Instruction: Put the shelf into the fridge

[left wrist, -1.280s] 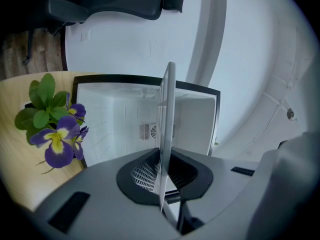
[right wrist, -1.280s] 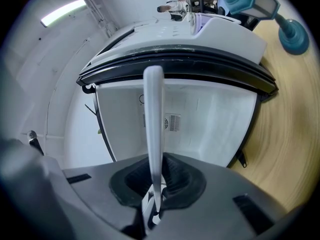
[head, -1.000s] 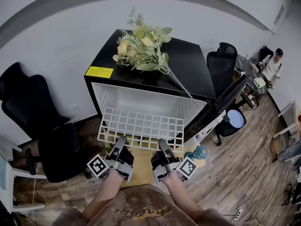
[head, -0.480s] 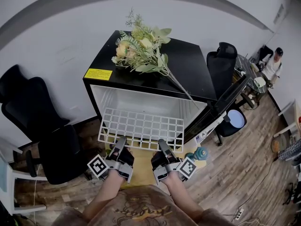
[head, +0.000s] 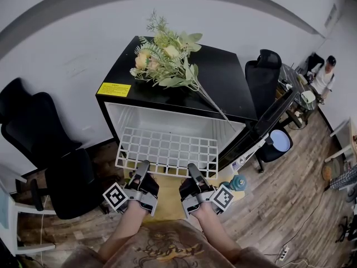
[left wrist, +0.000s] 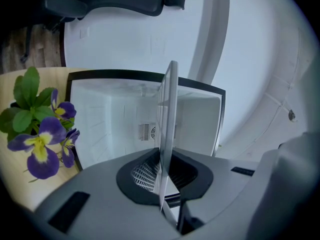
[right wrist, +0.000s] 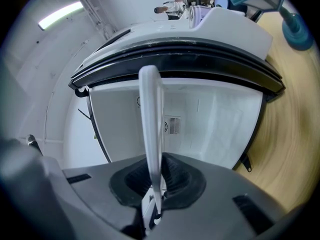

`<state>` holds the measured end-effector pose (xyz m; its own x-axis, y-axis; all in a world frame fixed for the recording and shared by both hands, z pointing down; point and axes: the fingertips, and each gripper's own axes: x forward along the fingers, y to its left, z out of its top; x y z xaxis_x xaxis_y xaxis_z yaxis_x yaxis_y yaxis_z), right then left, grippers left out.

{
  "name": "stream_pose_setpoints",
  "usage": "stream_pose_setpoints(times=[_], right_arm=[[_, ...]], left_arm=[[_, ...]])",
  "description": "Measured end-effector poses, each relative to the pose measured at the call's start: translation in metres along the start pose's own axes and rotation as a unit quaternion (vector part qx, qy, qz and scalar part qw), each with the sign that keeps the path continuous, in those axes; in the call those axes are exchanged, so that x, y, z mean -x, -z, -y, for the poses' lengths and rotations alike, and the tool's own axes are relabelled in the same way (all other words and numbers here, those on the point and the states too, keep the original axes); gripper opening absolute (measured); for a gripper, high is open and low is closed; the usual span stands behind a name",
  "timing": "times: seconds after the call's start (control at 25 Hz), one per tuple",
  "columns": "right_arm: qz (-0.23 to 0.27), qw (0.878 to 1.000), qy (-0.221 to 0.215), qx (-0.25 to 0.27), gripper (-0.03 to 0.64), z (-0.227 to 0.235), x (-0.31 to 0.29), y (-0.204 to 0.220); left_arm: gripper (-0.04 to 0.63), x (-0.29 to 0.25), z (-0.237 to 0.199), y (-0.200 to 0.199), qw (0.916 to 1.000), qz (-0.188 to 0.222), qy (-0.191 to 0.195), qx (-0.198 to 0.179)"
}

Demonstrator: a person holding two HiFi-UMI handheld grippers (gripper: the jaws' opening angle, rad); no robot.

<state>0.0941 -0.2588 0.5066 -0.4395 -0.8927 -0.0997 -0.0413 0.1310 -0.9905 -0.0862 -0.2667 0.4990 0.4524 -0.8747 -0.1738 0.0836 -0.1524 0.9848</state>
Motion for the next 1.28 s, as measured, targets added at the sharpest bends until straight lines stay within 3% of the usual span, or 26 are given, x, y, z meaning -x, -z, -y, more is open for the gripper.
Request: stream_pose_setpoints(times=[1.28], right_arm=[[-0.002, 1.000, 0.008, -0.003, 0.021, 0.004, -0.021, -0.014]], left_arm=[[0.052, -0.024, -0.002, -0.009, 1.0000, 0.000, 0.001, 0.000]])
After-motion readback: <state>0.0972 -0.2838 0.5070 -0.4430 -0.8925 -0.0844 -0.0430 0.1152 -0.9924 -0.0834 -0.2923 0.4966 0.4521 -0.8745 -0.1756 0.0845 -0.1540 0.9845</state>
